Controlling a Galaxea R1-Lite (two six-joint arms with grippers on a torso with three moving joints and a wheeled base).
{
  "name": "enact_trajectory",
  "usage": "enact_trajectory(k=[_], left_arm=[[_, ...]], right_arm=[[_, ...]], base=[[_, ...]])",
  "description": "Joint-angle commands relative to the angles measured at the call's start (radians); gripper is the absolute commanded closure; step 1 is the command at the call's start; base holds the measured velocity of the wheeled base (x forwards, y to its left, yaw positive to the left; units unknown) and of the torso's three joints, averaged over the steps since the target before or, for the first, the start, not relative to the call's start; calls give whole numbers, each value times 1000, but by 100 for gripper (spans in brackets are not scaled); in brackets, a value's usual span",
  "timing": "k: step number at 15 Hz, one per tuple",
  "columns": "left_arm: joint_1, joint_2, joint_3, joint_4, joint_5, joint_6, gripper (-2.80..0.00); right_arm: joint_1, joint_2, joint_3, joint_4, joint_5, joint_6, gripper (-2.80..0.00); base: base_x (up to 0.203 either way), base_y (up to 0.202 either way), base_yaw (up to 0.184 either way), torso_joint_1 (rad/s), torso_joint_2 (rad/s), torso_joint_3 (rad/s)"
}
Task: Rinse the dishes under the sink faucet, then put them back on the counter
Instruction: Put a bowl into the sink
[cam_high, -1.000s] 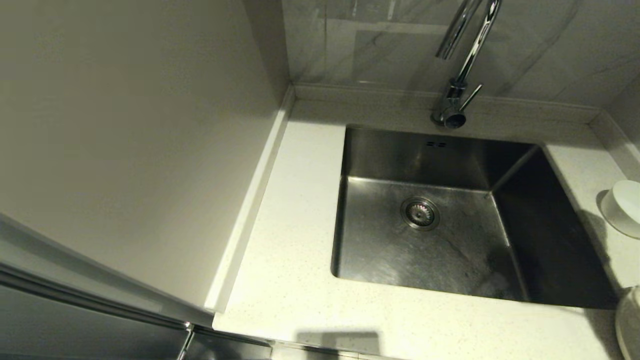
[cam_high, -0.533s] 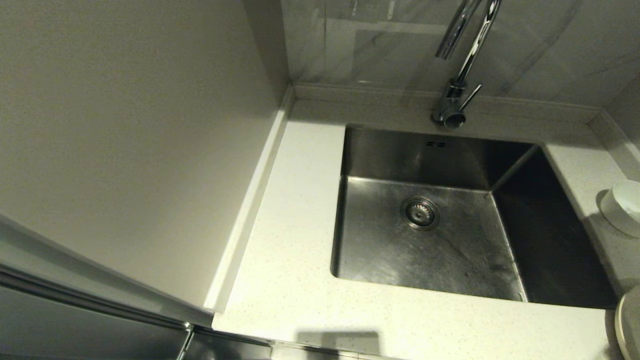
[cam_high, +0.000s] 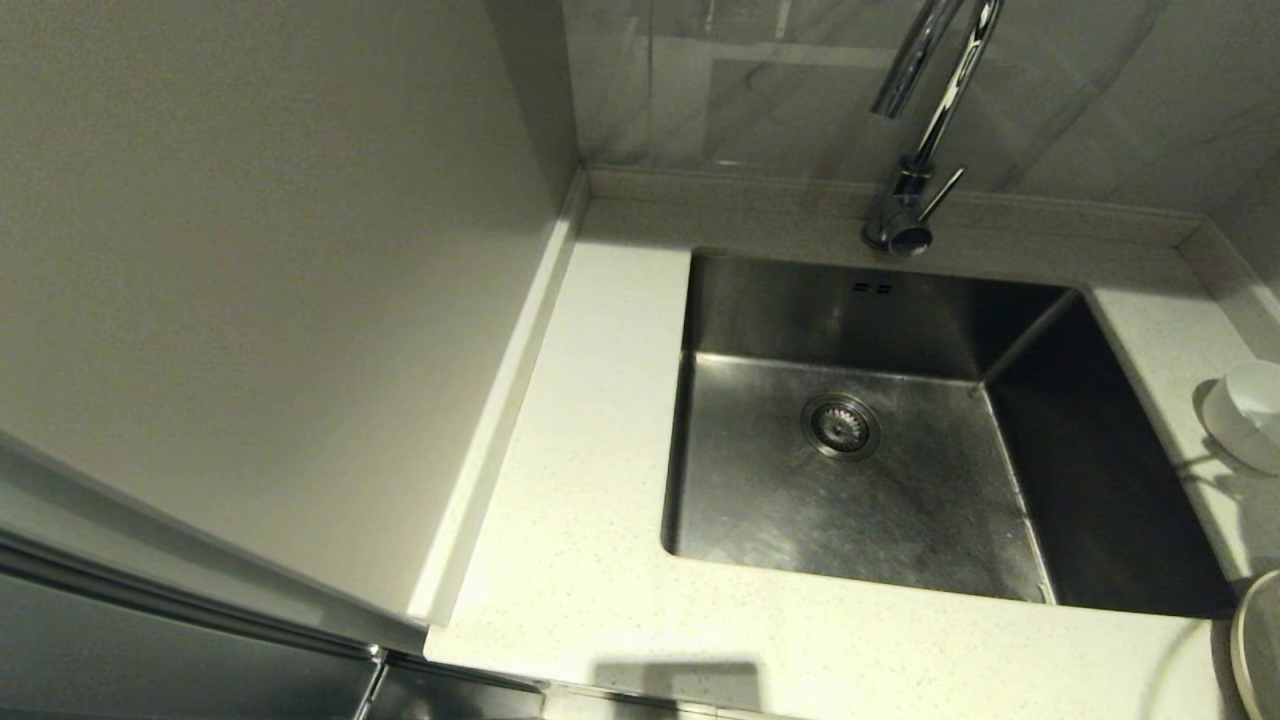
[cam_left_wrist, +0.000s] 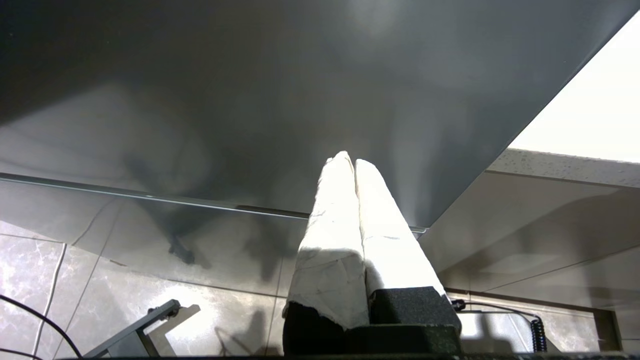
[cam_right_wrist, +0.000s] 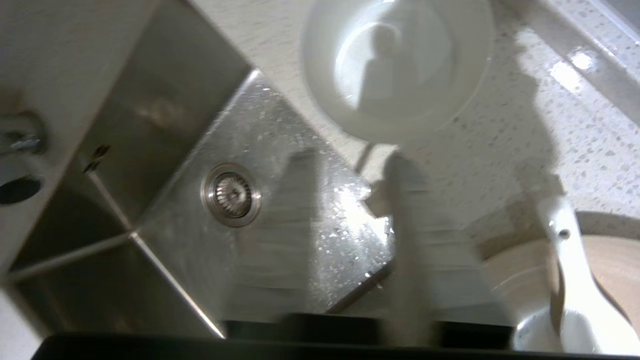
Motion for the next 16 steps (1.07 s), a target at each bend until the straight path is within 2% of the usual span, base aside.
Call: enact_trajectory(k=[1, 6, 10, 16], left_arm=[[0, -3, 0, 0, 0, -1, 0], [0, -3, 0, 0, 0, -1, 0], [0, -3, 0, 0, 0, -1, 0], [0, -3, 0, 0, 0, -1, 0]], right_arm=[[-19, 69, -12, 1, 3, -1, -280], [-48, 182, -11, -64, 1, -3, -280], [-66, 199, 11, -61, -4, 68, -280], [-64, 246, 35, -67, -25, 69, -280]], base=[[0, 0, 0, 0, 0, 0], [0, 0, 0, 0, 0, 0], [0, 0, 0, 0, 0, 0], [0, 0, 0, 0, 0, 0]])
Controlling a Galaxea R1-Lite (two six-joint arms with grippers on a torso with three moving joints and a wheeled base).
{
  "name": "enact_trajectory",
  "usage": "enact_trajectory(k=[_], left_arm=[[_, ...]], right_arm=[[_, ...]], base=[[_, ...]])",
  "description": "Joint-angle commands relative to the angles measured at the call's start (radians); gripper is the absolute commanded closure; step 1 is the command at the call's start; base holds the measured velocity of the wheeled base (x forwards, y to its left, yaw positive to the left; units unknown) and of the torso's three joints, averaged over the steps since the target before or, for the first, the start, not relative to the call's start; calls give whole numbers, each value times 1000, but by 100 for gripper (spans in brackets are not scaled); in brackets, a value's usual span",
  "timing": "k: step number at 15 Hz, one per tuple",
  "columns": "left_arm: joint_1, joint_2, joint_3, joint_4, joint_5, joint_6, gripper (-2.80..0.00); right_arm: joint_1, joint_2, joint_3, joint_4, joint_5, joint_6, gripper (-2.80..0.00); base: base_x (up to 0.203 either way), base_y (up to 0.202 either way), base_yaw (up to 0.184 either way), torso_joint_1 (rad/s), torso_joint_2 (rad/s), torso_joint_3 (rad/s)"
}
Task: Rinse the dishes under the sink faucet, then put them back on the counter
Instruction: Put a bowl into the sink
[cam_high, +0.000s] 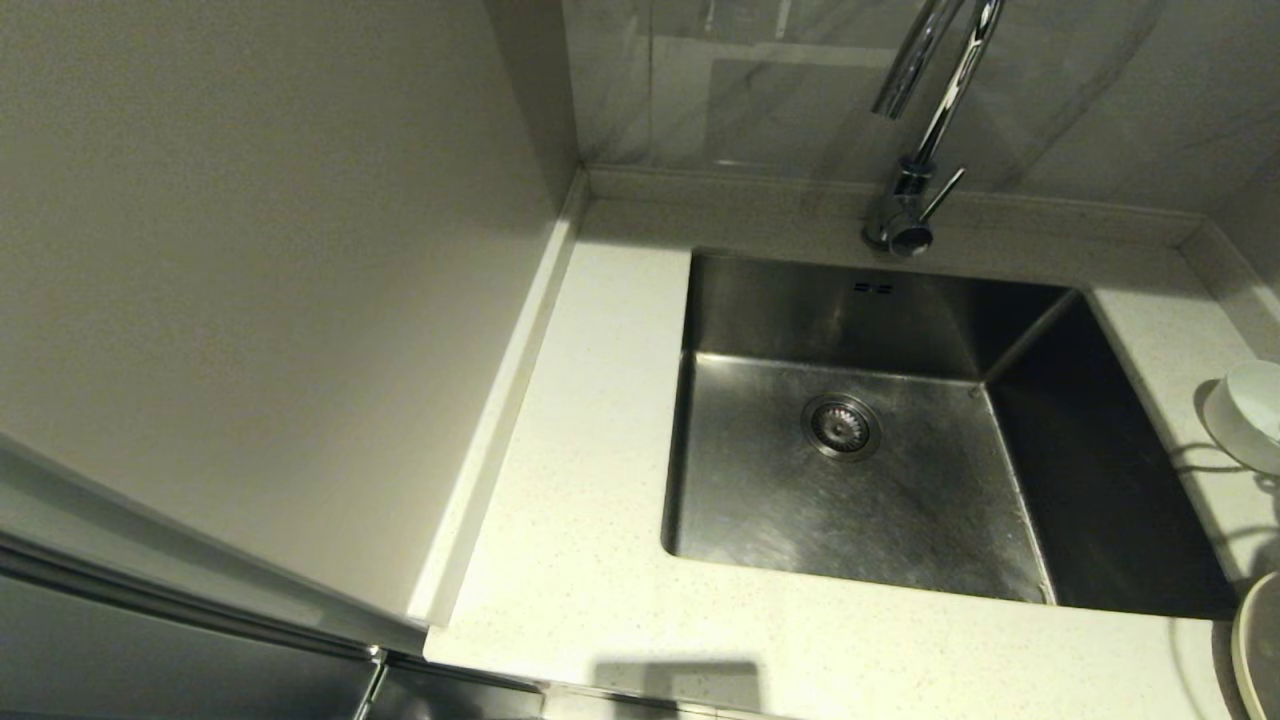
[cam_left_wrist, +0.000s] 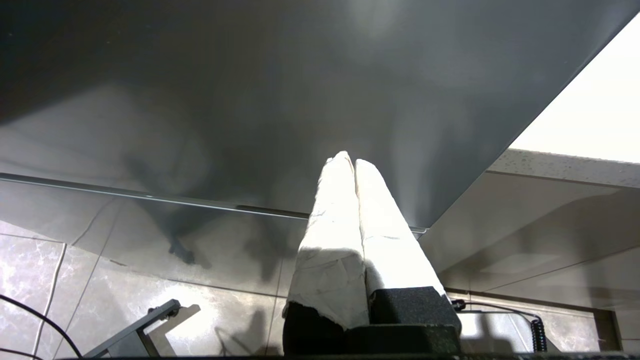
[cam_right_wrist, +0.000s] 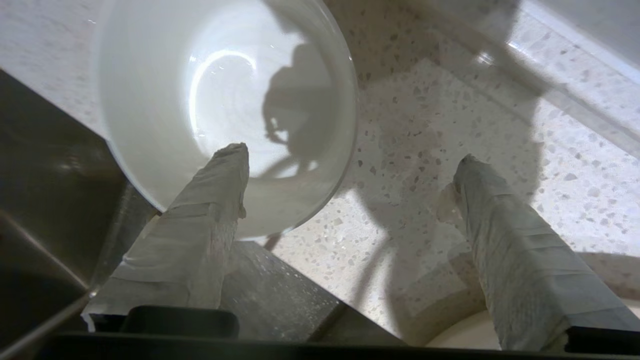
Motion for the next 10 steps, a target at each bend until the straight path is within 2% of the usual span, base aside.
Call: enact_trajectory(k=[1, 8, 9, 10], left_arm=[[0, -3, 0, 0, 0, 0, 0], [0, -3, 0, 0, 0, 0, 0], [0, -3, 0, 0, 0, 0, 0], [0, -3, 0, 0, 0, 0, 0]], right_arm=[[3, 23, 2, 0, 2, 3, -280], [59, 71, 0, -109, 0, -6, -280], [65, 74, 0, -111, 0, -6, 0], [70, 77, 0, -111, -6, -6, 0]], base=[[0, 0, 0, 0, 0, 0], [0, 0, 0, 0, 0, 0], [0, 0, 0, 0, 0, 0], [0, 0, 0, 0, 0, 0]])
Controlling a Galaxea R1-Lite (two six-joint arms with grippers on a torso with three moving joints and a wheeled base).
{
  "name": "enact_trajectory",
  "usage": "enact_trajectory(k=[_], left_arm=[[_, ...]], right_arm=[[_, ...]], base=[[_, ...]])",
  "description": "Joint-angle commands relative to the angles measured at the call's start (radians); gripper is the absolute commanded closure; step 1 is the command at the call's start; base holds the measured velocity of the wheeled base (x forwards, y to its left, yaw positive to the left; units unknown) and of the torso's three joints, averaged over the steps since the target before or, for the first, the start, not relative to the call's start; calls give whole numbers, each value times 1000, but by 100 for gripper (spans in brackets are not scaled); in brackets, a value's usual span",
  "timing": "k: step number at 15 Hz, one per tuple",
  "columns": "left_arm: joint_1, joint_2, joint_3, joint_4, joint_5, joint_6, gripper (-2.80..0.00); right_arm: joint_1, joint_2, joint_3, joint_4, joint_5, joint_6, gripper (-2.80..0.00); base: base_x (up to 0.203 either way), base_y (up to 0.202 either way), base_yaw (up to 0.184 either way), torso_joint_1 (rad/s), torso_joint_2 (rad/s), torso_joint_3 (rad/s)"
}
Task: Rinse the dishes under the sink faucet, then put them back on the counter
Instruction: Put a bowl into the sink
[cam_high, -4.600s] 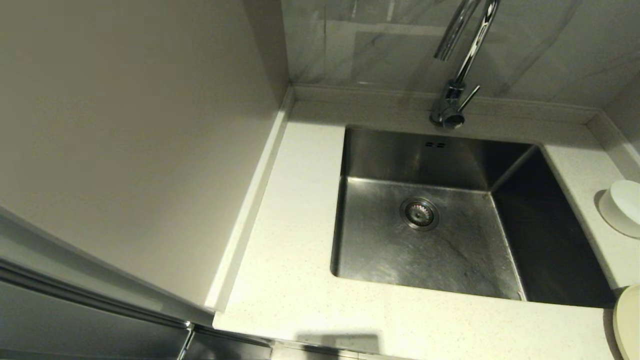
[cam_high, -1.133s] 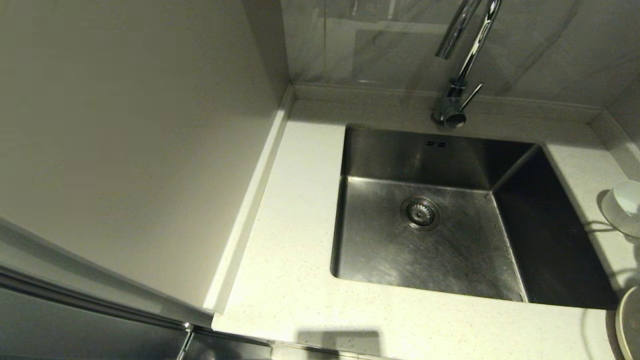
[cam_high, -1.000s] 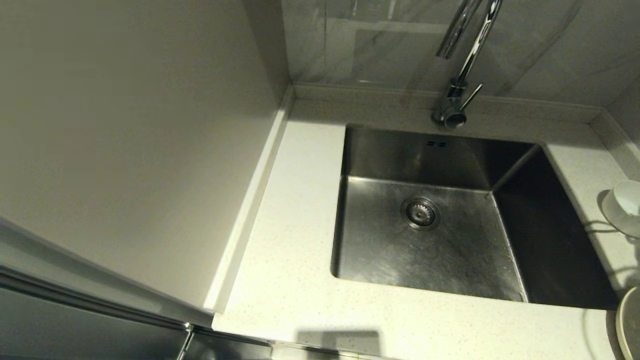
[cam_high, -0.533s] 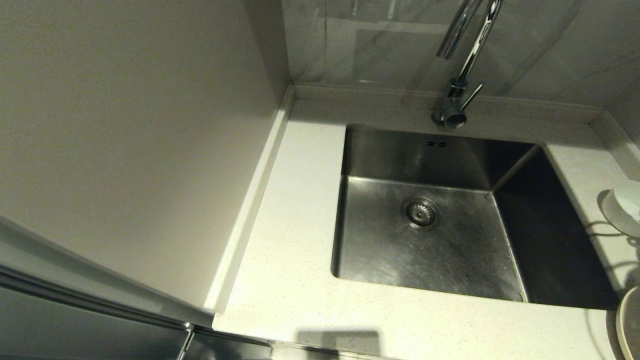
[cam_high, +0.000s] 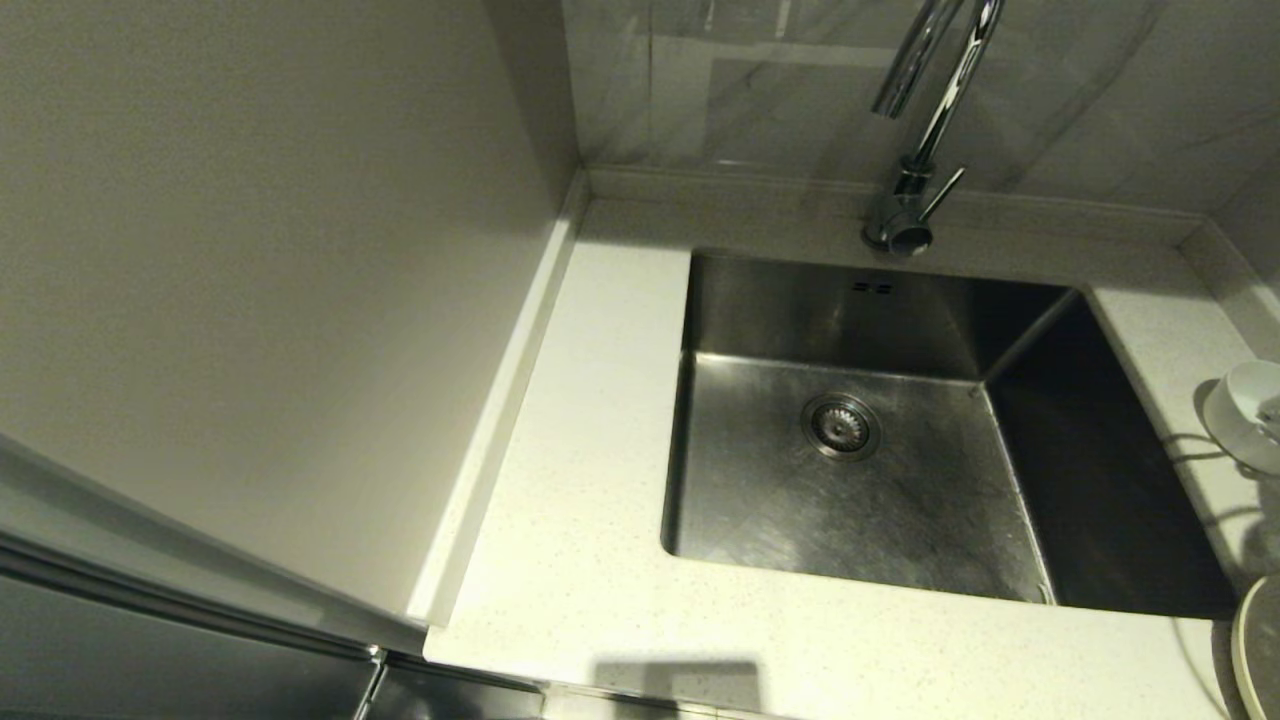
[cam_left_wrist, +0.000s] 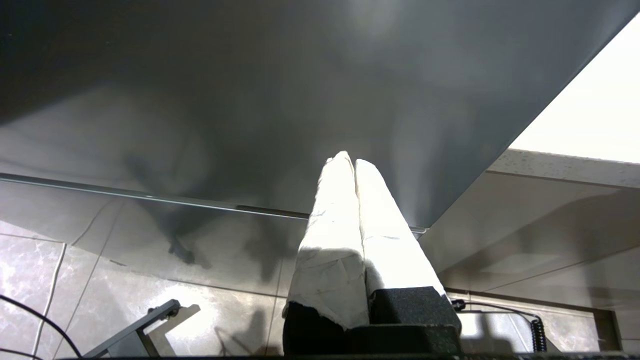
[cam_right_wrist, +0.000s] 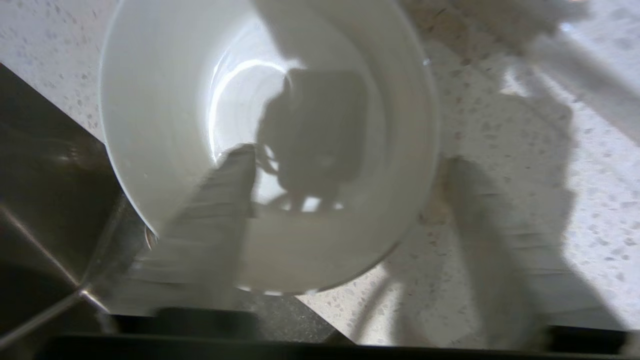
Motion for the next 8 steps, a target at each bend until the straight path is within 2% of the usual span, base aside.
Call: enact_trajectory(k=[1, 8], left_arm=[[0, -3, 0, -1, 1, 0, 0], [0, -3, 0, -1, 1, 0, 0]], right_arm=[[7, 6, 1, 1, -7, 4, 0], [7, -54, -4, -19, -25, -1, 0]], base=[[0, 0, 0, 0, 0, 0], [0, 0, 0, 0, 0, 0]])
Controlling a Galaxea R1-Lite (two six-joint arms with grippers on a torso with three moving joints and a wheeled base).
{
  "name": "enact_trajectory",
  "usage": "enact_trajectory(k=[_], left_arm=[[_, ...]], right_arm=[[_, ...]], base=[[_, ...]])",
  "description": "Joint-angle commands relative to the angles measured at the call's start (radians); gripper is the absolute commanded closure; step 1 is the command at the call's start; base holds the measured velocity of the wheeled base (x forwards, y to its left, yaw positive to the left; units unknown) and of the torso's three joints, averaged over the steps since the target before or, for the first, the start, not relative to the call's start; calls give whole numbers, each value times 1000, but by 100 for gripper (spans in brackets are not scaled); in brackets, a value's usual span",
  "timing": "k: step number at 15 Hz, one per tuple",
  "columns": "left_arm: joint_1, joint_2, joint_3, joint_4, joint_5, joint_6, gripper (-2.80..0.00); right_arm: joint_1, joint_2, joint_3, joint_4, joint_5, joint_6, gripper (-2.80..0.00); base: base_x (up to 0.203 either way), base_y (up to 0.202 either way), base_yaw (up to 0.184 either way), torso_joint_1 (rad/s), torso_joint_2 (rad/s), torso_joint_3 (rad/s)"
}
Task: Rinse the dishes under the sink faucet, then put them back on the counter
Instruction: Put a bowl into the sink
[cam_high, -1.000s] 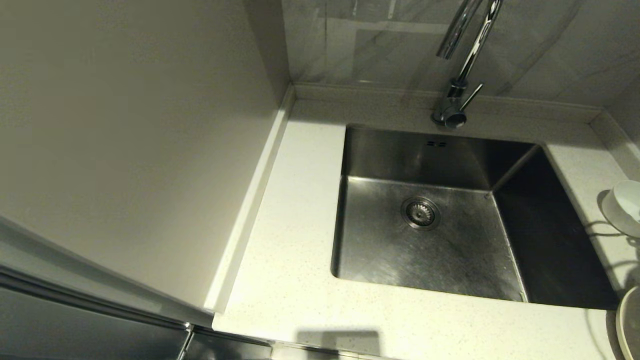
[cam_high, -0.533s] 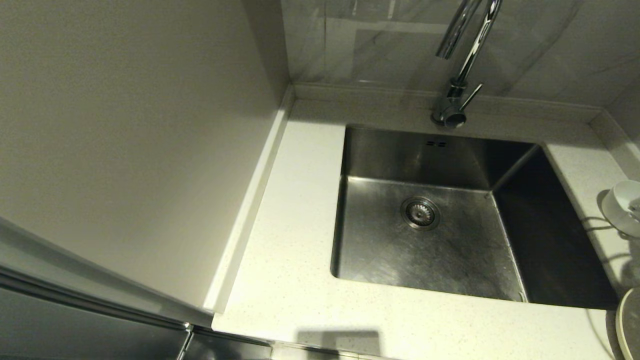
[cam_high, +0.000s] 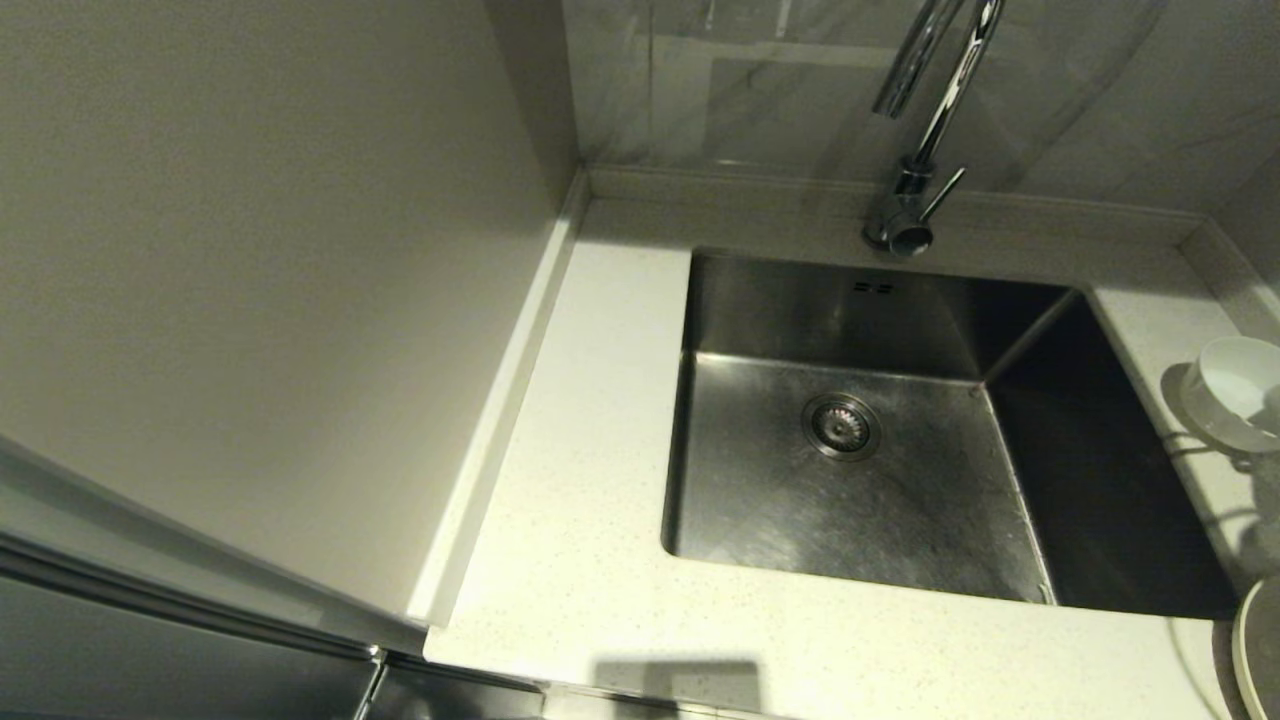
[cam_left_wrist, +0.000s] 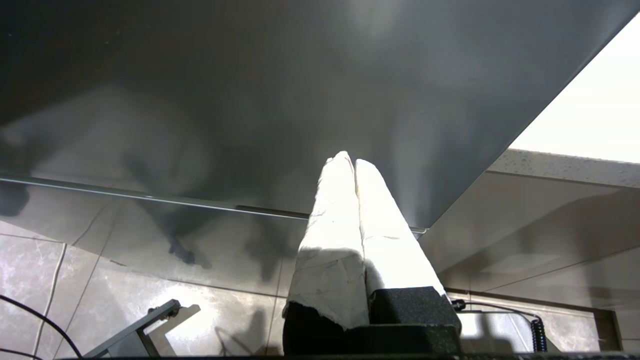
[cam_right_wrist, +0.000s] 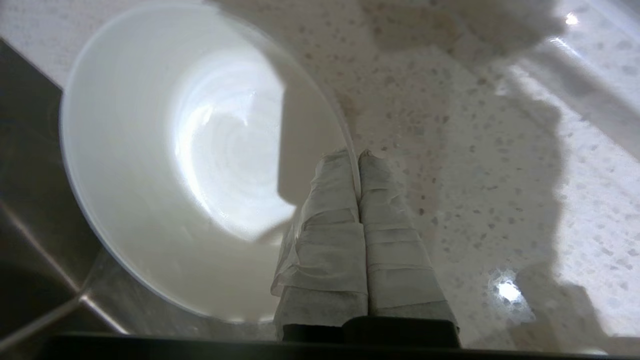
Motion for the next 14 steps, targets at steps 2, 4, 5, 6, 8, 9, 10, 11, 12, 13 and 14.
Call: enact_trajectory(k=[2, 4, 5, 6, 8, 9, 10, 11, 12, 13, 14], left_arm=[[0, -3, 0, 0, 1, 0, 0], [0, -3, 0, 0, 1, 0, 0], [0, -3, 0, 0, 1, 0, 0], [0, -3, 0, 0, 1, 0, 0], [0, -3, 0, 0, 1, 0, 0], [0, -3, 0, 0, 1, 0, 0], [0, -3, 0, 0, 1, 0, 0], [0, -3, 0, 0, 1, 0, 0], [0, -3, 0, 0, 1, 0, 0], [0, -3, 0, 0, 1, 0, 0], [0, -3, 0, 0, 1, 0, 0]], right_arm=[[0, -39, 2, 5, -5, -21, 0], [16, -76, 5, 6, -4, -24, 0], [38, -99, 5, 7, -3, -26, 0], [72, -127, 8, 9, -3, -36, 0], [181, -189, 19, 12, -3, -74, 0], [251, -216, 22, 13, -11, -92, 0], [326, -237, 23, 18, -34, -109, 0], [407, -254, 27, 29, -79, -133, 0], [489, -268, 40, 37, -140, -170, 0], [573, -279, 72, 40, -229, -221, 0], [643, -284, 124, 32, -340, -277, 0]], base=[[0, 0, 0, 0, 0, 0], [0, 0, 0, 0, 0, 0], [0, 0, 0, 0, 0, 0], [0, 0, 0, 0, 0, 0], [0, 0, 0, 0, 0, 0], [0, 0, 0, 0, 0, 0], [0, 0, 0, 0, 0, 0], [0, 0, 0, 0, 0, 0], [0, 0, 0, 0, 0, 0], [0, 0, 0, 0, 0, 0], [0, 0, 0, 0, 0, 0]])
